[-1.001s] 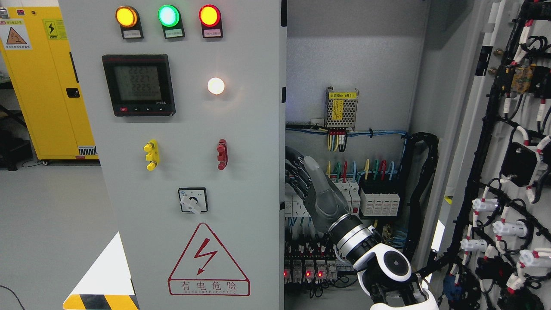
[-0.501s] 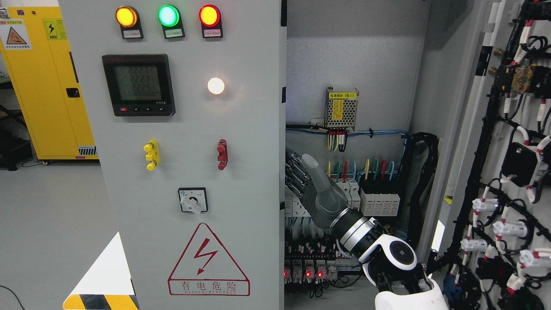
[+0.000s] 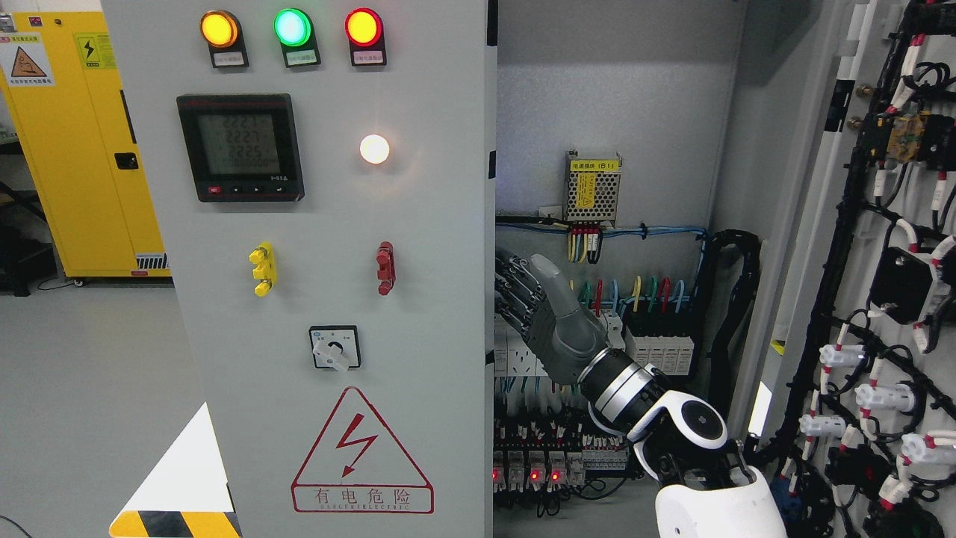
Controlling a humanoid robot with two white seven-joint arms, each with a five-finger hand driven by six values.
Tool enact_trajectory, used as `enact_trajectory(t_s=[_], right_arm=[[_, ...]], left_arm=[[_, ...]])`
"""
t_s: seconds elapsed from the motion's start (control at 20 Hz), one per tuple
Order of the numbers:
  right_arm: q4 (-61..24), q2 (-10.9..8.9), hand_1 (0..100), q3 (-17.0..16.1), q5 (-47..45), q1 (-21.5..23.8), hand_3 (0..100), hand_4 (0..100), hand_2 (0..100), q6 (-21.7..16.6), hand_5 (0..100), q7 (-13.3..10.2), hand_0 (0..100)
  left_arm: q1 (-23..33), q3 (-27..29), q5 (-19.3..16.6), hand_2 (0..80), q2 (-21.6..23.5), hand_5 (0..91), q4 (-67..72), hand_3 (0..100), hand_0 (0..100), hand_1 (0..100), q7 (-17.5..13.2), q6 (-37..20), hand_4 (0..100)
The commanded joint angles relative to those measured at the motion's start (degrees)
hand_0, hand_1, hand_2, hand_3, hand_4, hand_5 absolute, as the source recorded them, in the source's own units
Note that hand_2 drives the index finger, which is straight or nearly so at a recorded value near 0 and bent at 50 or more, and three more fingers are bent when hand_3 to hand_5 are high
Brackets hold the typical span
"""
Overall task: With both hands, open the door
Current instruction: 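Push the indicator-light door outward with the right hand's back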
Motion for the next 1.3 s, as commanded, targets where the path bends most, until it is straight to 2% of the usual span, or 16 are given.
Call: enact_trajectory(t_s=[0.0,0.25,0.45,0.6,0.8,0.95,1.15,1.25], right_arm=[[4.40,-0.43,8,-0.60,-0.25,-1.34,0,0,0,0.95,0,2.21,21],[8.53,-0.61,8,-1.66,-0.43,-4.33,0,0,0,1.04,0,3.00,21],[8.19,-1.13,8,-2.01,-0.60,-4.24,0,0,0,1.22,0,8.44,21],[8.10,-1.13,8,-2.01,-0.69,-4.33,0,0,0,1.31,0,9.32,22],[8.19,-1.13,8,-2.01,-0.69,-4.42,0,0,0,1.39,0,13.27,22],[8.27,-0.96,8,-1.92,-0.69,-4.59,0,0,0,1.66,0,13.81,21],[7.84,-0.69,8,-1.92,-2.96,-4.95,0,0,0,4.03,0,15.65,21],[7.48,-0.69,8,-1.84,-4.64,-5.12,0,0,0,4.82,0,15.65,21]], left_arm=[[-2.14,0.00,0.00,0.0,-0.44,0.0,1.30,0,0,0,0.03,-0.04,0],[-2.41,0.00,0.00,0.0,-0.44,0.0,1.30,0,0,0,0.03,-0.04,0],[-2.41,0.00,0.00,0.0,-0.26,0.0,1.38,0,0,0,0.03,-0.04,0],[-2.32,0.09,0.00,0.0,-0.26,0.0,1.38,0,0,0,0.03,-0.04,0],[-2.32,0.09,0.00,0.0,-0.26,0.0,1.38,0,0,0,0.03,-0.04,0],[-2.32,0.09,0.00,0.0,-0.35,0.0,1.38,0,0,0,0.03,-0.04,0],[-2.32,0.09,0.00,0.0,-0.53,0.0,1.38,0,0,0,0.03,-0.04,0],[-2.32,0.09,0.00,0.0,-0.62,0.0,1.38,0,0,0,0.03,-0.04,0]])
